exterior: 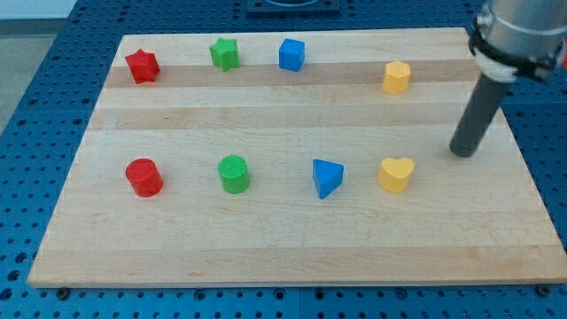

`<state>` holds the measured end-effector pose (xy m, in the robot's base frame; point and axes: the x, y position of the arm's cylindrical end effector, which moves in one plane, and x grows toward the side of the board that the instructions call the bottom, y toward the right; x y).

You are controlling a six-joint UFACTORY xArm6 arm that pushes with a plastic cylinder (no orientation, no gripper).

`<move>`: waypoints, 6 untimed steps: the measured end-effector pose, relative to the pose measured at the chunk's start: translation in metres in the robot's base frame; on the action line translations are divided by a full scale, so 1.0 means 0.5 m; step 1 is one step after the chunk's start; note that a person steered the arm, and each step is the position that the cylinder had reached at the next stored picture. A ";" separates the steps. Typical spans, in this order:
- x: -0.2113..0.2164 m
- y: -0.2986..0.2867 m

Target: Place the heart near to the right side of the triangle

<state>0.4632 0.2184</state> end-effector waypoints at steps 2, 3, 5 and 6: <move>0.122 0.002; 0.099 -0.038; 0.050 -0.092; 0.033 -0.155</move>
